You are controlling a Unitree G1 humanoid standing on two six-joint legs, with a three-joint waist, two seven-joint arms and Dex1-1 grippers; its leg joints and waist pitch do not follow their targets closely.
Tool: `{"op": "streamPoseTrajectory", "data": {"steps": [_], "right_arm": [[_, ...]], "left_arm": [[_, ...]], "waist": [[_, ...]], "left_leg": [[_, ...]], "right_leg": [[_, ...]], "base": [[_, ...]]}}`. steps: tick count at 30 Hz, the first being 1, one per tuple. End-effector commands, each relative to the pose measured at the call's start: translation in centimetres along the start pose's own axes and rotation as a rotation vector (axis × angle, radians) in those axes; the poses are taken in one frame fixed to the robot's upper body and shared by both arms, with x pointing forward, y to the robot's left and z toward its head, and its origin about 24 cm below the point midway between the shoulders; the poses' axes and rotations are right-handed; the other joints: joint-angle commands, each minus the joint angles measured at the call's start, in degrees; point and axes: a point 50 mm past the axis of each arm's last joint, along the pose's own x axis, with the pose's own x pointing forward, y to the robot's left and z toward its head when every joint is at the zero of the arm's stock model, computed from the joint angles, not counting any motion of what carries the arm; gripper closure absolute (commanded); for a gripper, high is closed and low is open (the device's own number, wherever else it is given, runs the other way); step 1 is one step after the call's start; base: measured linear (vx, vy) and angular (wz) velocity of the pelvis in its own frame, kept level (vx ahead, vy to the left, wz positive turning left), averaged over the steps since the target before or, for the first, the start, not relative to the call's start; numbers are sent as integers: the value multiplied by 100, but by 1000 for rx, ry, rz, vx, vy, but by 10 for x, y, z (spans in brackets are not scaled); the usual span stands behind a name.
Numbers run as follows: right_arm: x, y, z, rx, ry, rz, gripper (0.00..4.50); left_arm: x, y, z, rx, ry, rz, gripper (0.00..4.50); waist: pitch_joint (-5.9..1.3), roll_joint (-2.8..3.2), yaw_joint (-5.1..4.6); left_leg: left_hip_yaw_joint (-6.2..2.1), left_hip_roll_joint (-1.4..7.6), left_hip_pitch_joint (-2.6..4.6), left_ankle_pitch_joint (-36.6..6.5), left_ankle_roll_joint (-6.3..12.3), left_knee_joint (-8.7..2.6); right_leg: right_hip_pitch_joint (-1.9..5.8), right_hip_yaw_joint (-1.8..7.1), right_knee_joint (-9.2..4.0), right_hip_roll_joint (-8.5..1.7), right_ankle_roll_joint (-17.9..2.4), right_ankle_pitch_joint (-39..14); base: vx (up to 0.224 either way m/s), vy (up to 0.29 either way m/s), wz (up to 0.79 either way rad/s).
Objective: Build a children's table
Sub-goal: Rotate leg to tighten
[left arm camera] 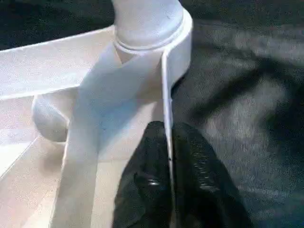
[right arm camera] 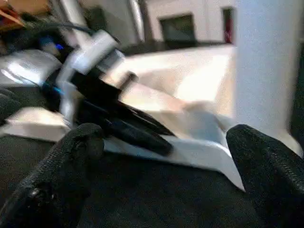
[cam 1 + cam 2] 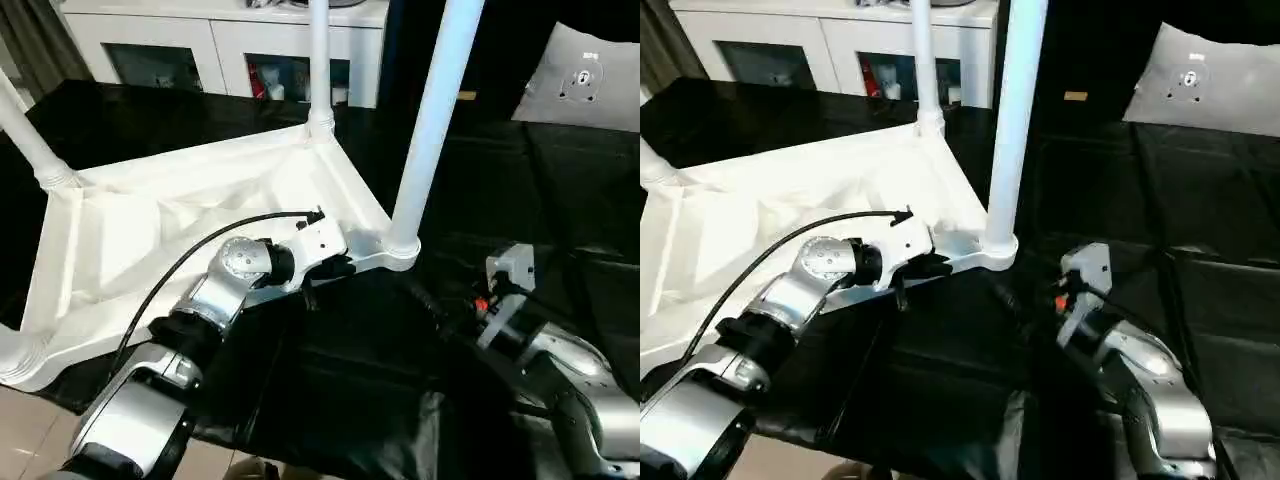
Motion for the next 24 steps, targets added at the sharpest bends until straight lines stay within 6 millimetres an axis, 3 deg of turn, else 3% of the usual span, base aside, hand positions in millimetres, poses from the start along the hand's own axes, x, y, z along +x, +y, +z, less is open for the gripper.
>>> {"op": "streamPoseTrajectory", "data": {"steps": [1, 2, 4, 6, 8, 11, 12, 14, 15, 16, 20, 21, 22, 24], "right_arm": [[13, 7, 15, -2, -57, 37, 0], [17, 8, 19, 1, -77, 44, 0], [29, 11, 30, -5, -123, 61, 0], [35, 14, 35, 0, -138, 76, 0], [43, 17, 40, -17, -140, 101, 0], [51, 21, 44, -71, -108, 114, 0], [55, 22, 45, -86, -92, 108, 0], [59, 22, 46, -96, -76, 98, 0], [64, 23, 48, -102, -63, 87, 0], [68, 25, 49, -103, -56, 84, 0], [86, 31, 44, -118, -14, 58, 0], [94, 31, 41, -127, 2, 17, 0], [99, 30, 39, -138, 2, -29, 0], [113, 27, 34, -165, 10, -150, 0]], "left_arm": [[-8, 6, 24, -8, -142, 16, 391], [-12, 5, 24, -19, -155, 13, 382], [-28, -1, 19, -33, -142, -3, 360], [-39, -3, 14, -51, -113, 20, 339], [-56, -6, 8, -85, -90, 50, 317], [-76, -11, 0, -117, -64, 71, 305], [-87, -14, -2, -137, -62, 82, 295], [-99, -20, -4, -163, -60, 95, 282], [-113, -27, -4, -190, -59, 109, 275], [-119, -32, -4, -206, -55, 117, 271], [-133, -49, -4, -239, 14, 140, 238], [-134, -54, -6, -240, 48, 146, 232], [-135, -58, -8, -242, 78, 152, 232], [-135, -66, -16, -251, 149, 178, 216]], "waist": [[-501, -117, 43], [-489, -122, 37], [-470, -134, 1], [-464, -102, -11], [-456, -97, -33], [-441, -67, -32], [-420, -92, -41], [-409, -62, -43], [-384, -81, -47], [-388, -68, -60], [-287, -50, -105], [-238, -51, -136], [-215, -51, -161], [-192, -40, -244]], "left_leg": [[4, 131, 43, -713, 708, -361], [-13, 161, 17, -666, 719, -377], [-25, 186, -11, -678, 683, -406], [11, 166, 66, -699, 654, -386], [0, 186, 41, -616, 603, -406], [6, 188, 86, -740, 484, -424], [19, 183, 86, -761, 490, -426], [8, 199, 105, -877, 406, -446], [6, 201, 118, -1005, 339, -458], [-7, 208, 91, -998, 309, -476], [14, 168, 158, -1556, 183, -494], [0, 149, 140, -1778, 140, -527], [-3, 131, 230, -2063, 59, -509], [-46, 120, 210, -2308, -52, -528]], "right_leg": [[438, 279, -473, -338, -529, -2300], [439, 291, -419, -345, -676, -2122], [462, 298, -366, -350, -716, -2083], [398, 322, -383, -329, -650, -2164], [422, 323, -342, -322, -658, -2039], [389, 333, -356, -297, -645, -2101], [367, 339, -376, -285, -631, -2121], [367, 345, -350, -284, -658, -2169], [359, 353, -343, -294, -645, -2275], [386, 355, -319, -299, -670, -2253], [308, 351, -427, -266, -466, -2873], [327, 324, -489, -256, -338, -3212], [267, 307, -564, -256, -227, -3543], [290, 272, -587, -260, -96, -3764]], "base": [[0, 0, 0], [0, 0, 0], [0, 0, 0], [0, 0, 0], [0, 0, 0], [0, 0, 0], [0, 0, 0], [0, 0, 0], [0, 0, 0], [0, 0, 0], [0, 0, 0], [0, 0, 0], [0, 0, 0], [0, 0, 0]]}}
